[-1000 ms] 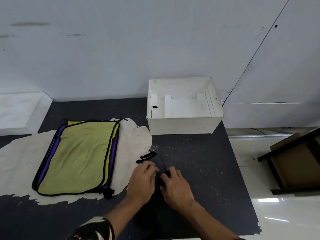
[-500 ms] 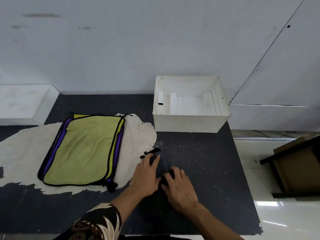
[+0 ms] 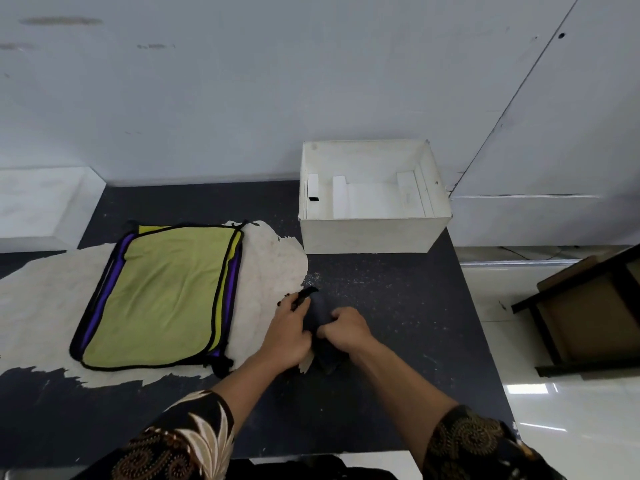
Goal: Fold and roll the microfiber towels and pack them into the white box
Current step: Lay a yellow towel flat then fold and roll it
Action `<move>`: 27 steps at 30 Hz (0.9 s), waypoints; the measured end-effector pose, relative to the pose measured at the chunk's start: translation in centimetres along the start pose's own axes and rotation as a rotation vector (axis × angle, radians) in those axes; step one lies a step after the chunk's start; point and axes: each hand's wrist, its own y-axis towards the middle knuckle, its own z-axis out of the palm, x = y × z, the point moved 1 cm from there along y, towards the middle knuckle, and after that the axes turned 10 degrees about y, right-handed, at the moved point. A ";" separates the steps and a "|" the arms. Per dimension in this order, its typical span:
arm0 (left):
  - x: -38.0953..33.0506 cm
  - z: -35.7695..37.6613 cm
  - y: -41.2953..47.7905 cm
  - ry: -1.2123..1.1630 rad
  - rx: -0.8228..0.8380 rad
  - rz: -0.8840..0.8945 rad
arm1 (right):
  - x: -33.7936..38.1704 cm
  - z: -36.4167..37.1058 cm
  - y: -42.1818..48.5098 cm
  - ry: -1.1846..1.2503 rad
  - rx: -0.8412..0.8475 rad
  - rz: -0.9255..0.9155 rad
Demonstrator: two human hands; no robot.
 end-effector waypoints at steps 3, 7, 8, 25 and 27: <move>-0.1 -0.3 -0.7 -0.180 -0.052 0.005 | 0.4 -0.2 -0.7 0.195 0.073 -0.005; -1.1 -1.8 -2.1 -0.319 -0.174 -0.036 | 0.9 -0.7 -2.5 0.493 0.169 -0.080; -1.3 -2.2 -2.4 -0.383 -0.174 -0.054 | 1.1 -0.8 -2.8 0.576 0.183 -0.100; -8.1 -12.1 -2.1 -0.063 -0.510 0.258 | 10.6 -5.5 -3.8 0.881 0.057 -0.380; -8.7 -12.7 -1.6 -0.024 -0.516 0.218 | 11.6 -6.7 -3.3 0.837 0.000 -0.432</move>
